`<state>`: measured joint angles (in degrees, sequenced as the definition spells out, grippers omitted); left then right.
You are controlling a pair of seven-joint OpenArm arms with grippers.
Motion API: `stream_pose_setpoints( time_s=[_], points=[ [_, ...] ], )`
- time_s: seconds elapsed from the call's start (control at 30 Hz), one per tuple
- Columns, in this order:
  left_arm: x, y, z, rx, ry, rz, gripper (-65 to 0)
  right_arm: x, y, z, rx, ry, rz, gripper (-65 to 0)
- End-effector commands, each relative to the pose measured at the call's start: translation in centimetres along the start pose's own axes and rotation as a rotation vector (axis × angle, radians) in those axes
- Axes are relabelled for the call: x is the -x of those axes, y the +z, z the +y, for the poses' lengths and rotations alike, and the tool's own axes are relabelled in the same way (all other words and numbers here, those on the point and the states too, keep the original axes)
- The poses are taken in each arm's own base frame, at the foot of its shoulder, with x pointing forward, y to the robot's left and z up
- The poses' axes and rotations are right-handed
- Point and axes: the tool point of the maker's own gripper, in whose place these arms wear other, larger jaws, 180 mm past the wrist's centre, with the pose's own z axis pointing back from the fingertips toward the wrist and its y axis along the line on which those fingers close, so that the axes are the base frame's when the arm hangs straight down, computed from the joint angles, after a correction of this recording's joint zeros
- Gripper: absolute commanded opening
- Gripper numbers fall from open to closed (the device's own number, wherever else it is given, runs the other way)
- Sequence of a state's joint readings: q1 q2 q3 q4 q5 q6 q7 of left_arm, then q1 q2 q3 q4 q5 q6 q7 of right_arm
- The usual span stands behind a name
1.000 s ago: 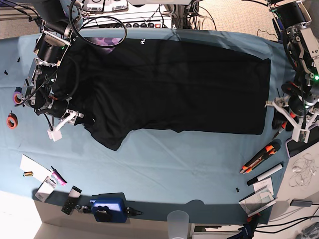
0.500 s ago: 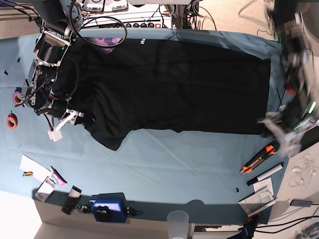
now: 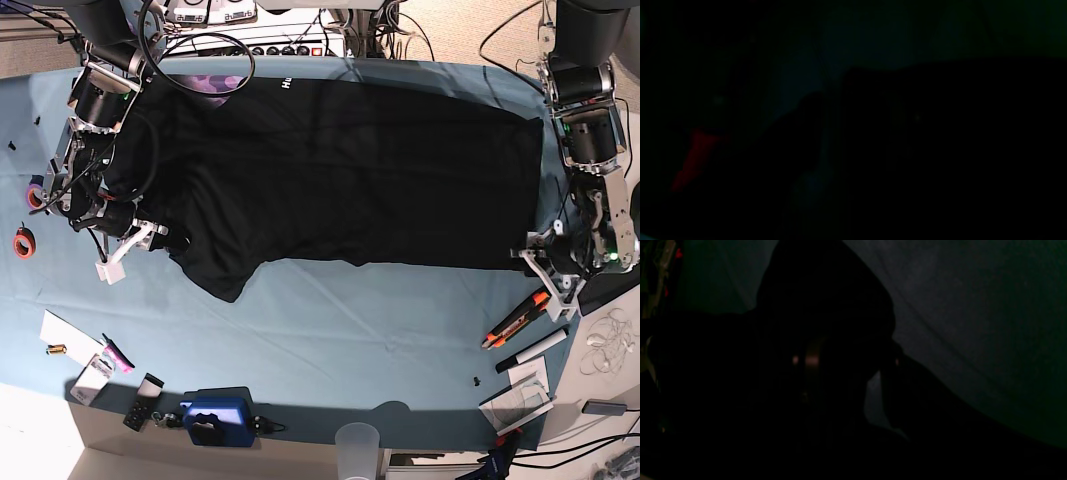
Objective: Layout the t-shirt on the table in an organized manner, then fold the t-shirt properly
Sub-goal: 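Grasp the shirt's hem corner with the left gripper, then fold the shirt lengthwise, pulling its side over toward the collar with both grippers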
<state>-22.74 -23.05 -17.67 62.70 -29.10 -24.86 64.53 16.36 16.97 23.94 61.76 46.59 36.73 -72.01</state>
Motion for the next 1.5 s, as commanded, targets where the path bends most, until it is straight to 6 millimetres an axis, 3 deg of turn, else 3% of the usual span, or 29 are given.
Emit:
stream_pose_setpoints(
  time_s=[0.0,0.37,0.43,0.53,0.57,0.77,0.9,1.07,1.27,1.47],
  points=[
    [-2.1,0.9,-0.2,0.021,-0.018,-0.055,-36.8,-1.1,0.6,-0.2,0.013,0.024,-0.012,-40.9],
    [0.2,-0.6,-0.6,0.081,0.014,0.007,-37.7,-0.9,0.6,-0.2,0.012,0.024,0.003,-41.0],
    [0.0,-0.5,-0.7,0.086,0.017,-0.003,-42.9,-1.0,0.6,-0.1,0.012,0.025,0.000,-47.5],
    [-0.4,-0.4,-0.7,0.088,0.017,-0.014,-59.7,-1.8,0.7,0.3,0.001,0.056,-0.015,-64.1],
    [-0.6,-0.4,-0.7,0.085,0.023,-0.017,-65.0,-2.4,0.7,0.6,-0.010,0.085,-0.032,-65.0],
    [-2.8,0.3,0.0,0.051,0.082,-0.072,-65.0,-9.7,1.6,1.6,0.033,0.175,-0.205,-65.0],
    [-4.4,1.1,0.0,0.055,0.075,-0.101,-65.0,-12.9,2.3,2.5,0.053,0.220,-0.250,-65.0],
    [-4.5,2.3,0.2,0.089,0.088,-0.090,-65.0,-14.5,3.2,2.8,0.053,0.235,-0.300,-65.0],
    [-5.3,5.8,2.0,0.145,0.108,-0.123,-65.0,-16.0,5.3,2.5,0.093,0.283,-0.337,-65.0],
    [-4.8,7.4,0.3,0.296,0.101,-0.111,-65.0,-16.0,7.1,4.1,0.025,0.305,-0.308,-65.0]
  ],
)
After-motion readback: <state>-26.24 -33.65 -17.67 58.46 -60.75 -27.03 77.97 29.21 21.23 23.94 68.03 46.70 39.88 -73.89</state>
